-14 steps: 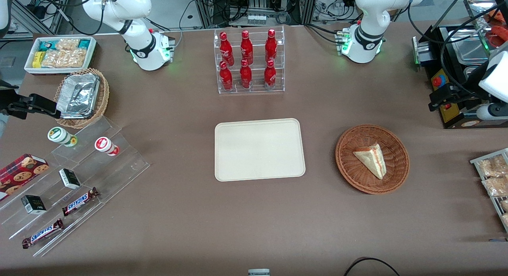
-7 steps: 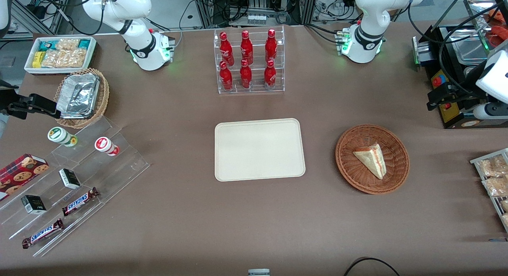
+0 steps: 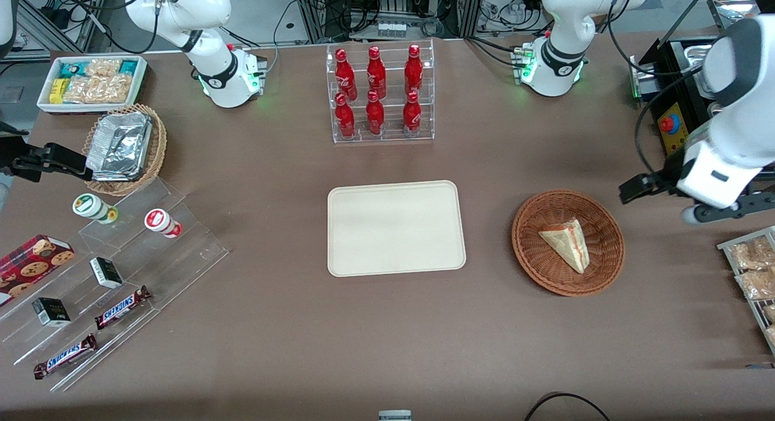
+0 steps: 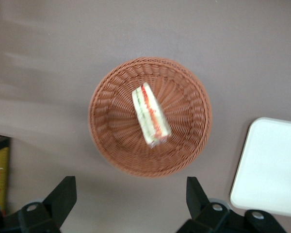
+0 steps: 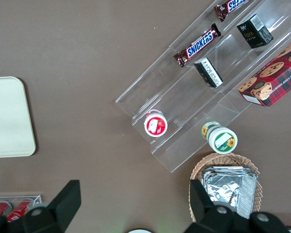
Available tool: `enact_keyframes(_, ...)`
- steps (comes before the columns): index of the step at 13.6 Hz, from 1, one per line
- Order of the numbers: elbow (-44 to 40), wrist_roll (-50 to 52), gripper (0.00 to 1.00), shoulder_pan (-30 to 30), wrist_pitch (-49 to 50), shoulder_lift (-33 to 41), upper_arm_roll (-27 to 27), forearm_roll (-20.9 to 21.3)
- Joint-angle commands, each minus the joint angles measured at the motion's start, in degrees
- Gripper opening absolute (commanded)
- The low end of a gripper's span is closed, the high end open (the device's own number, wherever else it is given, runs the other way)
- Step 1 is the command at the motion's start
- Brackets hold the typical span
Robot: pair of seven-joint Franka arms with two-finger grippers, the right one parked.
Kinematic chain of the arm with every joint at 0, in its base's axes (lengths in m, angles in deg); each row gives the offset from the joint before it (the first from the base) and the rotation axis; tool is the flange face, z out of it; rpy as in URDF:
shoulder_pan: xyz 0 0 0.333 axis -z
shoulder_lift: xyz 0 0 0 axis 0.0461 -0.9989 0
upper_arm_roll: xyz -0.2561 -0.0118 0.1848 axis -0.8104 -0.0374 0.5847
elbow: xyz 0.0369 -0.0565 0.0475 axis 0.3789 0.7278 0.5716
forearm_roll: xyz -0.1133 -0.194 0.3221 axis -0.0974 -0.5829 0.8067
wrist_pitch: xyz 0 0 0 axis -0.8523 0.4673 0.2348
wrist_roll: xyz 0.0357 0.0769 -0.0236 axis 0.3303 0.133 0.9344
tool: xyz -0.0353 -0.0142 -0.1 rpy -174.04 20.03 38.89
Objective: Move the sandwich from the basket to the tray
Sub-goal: 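Move the left gripper down over the wrapped sandwich in the wicker basket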
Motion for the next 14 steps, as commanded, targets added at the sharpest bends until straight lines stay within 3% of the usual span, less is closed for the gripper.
enact_keyframes(1, 11.3, 10.8, 1.0, 1.2, -11.7, 3.7, -0.2, 1.0)
enact_keyframes(4, 18.2, 18.5, 1.0, 2.0, -21.4, 3.5, -0.3, 1.2)
enact_keyframes(8, 24.7, 19.0, 1.0, 2.1, -31.6, 0.0, -0.5, 1.3)
enact_keyframes(14, 25.2, 19.8, 1.0, 2.1, -37.3, -5.6, -0.5, 1.2)
